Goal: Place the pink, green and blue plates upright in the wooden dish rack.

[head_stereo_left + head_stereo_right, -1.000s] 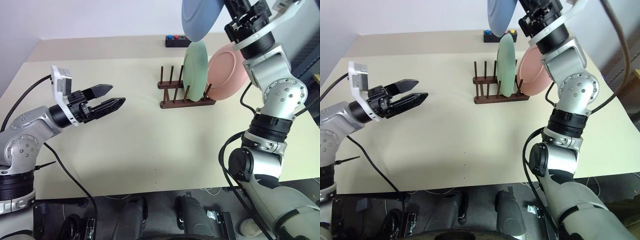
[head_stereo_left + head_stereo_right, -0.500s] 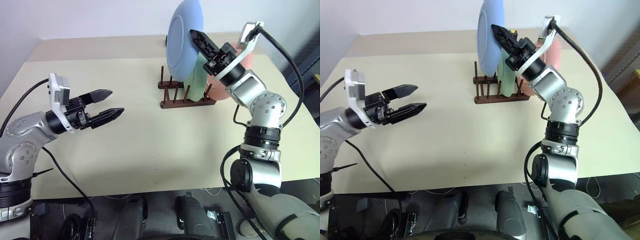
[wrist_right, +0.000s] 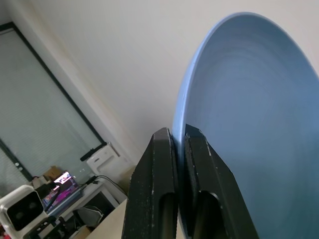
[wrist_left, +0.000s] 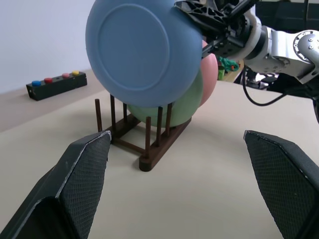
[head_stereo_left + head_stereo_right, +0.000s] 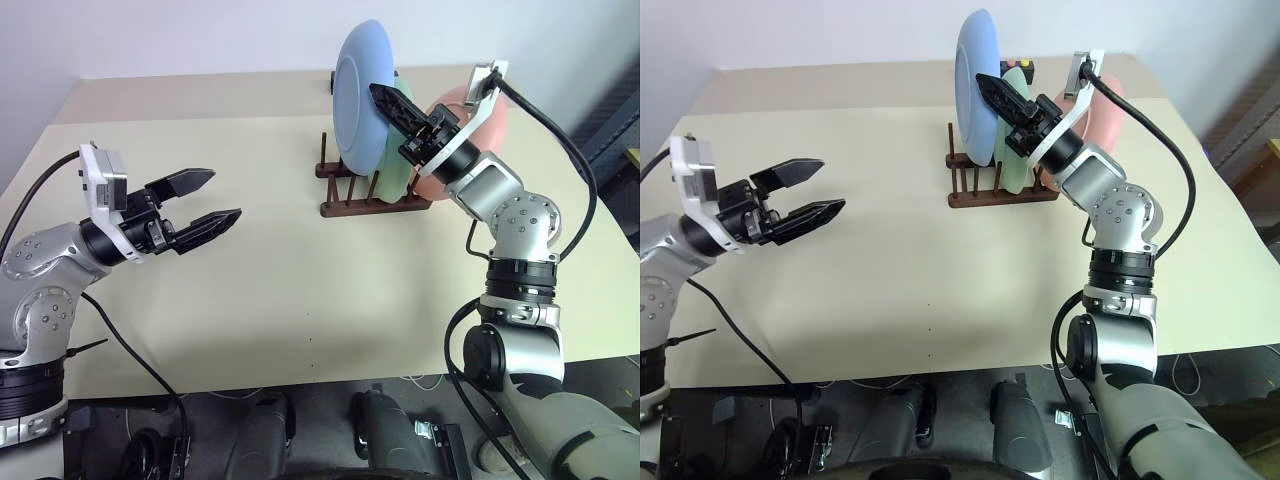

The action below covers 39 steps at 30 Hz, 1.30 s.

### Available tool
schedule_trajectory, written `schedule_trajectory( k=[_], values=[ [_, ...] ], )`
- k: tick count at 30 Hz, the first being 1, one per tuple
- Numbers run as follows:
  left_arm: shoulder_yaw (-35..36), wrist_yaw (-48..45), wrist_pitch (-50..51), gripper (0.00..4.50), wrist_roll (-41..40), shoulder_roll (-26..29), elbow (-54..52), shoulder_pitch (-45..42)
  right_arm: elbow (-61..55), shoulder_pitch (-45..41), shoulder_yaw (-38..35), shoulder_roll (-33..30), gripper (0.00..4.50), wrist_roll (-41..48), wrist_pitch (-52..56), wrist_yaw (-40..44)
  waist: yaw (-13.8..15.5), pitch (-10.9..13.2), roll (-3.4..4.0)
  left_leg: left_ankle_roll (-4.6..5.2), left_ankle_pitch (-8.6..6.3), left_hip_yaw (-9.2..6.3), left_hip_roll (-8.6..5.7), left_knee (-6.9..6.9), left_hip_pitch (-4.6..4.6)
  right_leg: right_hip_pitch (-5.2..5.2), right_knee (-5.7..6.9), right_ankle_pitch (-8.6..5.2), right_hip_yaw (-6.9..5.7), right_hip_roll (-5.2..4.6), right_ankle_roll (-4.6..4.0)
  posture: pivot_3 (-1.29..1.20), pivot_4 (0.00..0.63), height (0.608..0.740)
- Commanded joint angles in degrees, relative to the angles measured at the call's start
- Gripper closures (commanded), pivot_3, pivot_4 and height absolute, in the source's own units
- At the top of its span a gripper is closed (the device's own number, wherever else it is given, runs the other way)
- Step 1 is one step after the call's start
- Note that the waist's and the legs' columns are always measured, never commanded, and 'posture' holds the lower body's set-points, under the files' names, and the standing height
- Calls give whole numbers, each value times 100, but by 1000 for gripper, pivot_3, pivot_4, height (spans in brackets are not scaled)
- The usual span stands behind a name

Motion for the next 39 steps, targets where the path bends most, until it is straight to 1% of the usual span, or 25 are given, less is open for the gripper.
schedule_trajectory(
  k=[1, 17, 39],
  values=[
    [134, -71, -135, 113, 24, 1, -49, 82, 75, 109, 51, -39, 4500, -175, -121, 56, 1, -1, 0, 0, 0, 0, 0, 0, 0, 0, 0, 0, 0, 0, 0, 0, 150, 740],
    [152, -65, -223, 113, 59, -11, -9, 98, -70, 64, 57, 74, 4500, -59, -97, 118, 6, -2, 0, 0, 0, -1, 2, 3, 0, 1, 1, 1, 0, 1, -1, 0, 150, 740],
    [114, 46, -224, 113, 95, -96, -86, 46, -269, -192, -92, 145, 4500, 342, -24, -256, 5, -1, 0, 0, 0, -1, 2, 2, 0, 0, 1, 1, 0, 1, -1, 0, 150, 740]
  ],
)
